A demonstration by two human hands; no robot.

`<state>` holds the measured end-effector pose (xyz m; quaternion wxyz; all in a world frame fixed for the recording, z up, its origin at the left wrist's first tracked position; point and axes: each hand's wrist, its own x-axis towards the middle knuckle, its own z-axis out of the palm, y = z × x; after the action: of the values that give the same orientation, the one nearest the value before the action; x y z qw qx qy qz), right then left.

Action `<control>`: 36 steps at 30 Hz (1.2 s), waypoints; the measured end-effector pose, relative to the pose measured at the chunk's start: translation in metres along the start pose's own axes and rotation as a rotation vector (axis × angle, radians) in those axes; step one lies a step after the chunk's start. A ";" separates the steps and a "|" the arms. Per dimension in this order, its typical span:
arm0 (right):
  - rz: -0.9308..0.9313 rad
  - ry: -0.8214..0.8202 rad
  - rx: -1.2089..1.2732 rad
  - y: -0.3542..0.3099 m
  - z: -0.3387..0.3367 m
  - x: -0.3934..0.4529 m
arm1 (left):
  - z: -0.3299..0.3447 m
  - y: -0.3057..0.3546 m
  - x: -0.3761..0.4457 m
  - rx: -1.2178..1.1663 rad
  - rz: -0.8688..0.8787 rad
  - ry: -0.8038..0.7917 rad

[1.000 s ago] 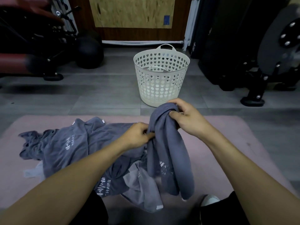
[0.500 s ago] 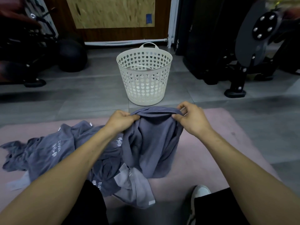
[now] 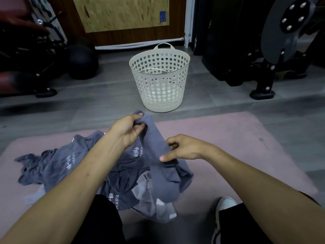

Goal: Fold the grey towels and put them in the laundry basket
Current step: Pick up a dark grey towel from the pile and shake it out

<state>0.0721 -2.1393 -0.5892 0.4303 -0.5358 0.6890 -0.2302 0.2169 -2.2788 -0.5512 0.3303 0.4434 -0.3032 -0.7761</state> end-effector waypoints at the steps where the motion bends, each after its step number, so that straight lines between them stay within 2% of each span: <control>1: -0.004 0.010 -0.054 0.001 0.002 0.003 | -0.004 0.001 0.001 -0.022 0.007 0.018; 5: -0.033 0.135 -0.217 -0.001 0.006 0.009 | -0.012 0.002 -0.002 -0.003 0.030 0.038; 11: -0.059 0.557 0.054 -0.010 -0.018 0.011 | -0.035 -0.002 0.005 0.470 0.079 0.181; 14: -0.137 0.667 0.149 -0.015 -0.027 0.005 | -0.034 -0.002 0.001 0.639 0.150 0.175; 17: -0.210 0.659 0.123 -0.024 -0.028 -0.002 | -0.033 -0.009 -0.005 0.706 0.319 0.156; 19: -0.214 0.637 0.062 -0.022 -0.025 -0.005 | -0.039 -0.019 -0.002 0.776 0.400 0.059; 23: -0.144 0.584 -0.095 0.002 -0.025 -0.011 | -0.051 -0.030 0.004 0.857 0.357 -0.153; 26: -0.076 0.575 -0.123 0.014 -0.042 -0.008 | -0.053 -0.028 0.015 0.820 0.303 -0.313; 28: -0.062 0.598 -0.112 0.025 -0.053 0.002 | -0.055 -0.030 0.026 0.877 0.309 -0.419; 30: -0.051 0.608 -0.053 0.040 -0.059 0.017 | -0.051 -0.034 0.040 1.072 0.443 -0.407; 32: -0.048 0.605 0.026 0.057 -0.060 0.029 | -0.039 -0.041 0.053 1.285 0.636 -0.307; 34: -0.070 0.595 0.077 0.069 -0.062 0.037 | -0.024 -0.051 0.060 1.375 0.747 -0.264; 36: -0.091 0.589 0.107 0.078 -0.067 0.039 | -0.008 -0.059 0.061 1.421 0.780 -0.249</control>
<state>-0.0287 -2.1605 -0.6285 0.2291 -0.4529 0.7463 -0.4307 0.1858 -2.2920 -0.6295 0.1806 0.3200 -0.8895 -0.2716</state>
